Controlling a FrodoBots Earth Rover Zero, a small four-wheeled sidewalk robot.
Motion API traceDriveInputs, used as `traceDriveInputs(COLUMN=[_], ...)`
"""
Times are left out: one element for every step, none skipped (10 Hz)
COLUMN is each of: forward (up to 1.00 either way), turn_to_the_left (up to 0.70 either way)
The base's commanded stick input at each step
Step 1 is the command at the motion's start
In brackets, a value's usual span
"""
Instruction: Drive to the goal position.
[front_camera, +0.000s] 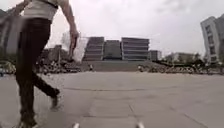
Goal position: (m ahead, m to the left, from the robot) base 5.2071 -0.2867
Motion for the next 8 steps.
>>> traceDriveInputs(forward=[0.85,0.85,0.85,0.85,0.85,0.85,0.85,0.85], turn_to_the_left=[0.0,0.0,0.0,0.0,0.0,0.0,0.0,0.0])
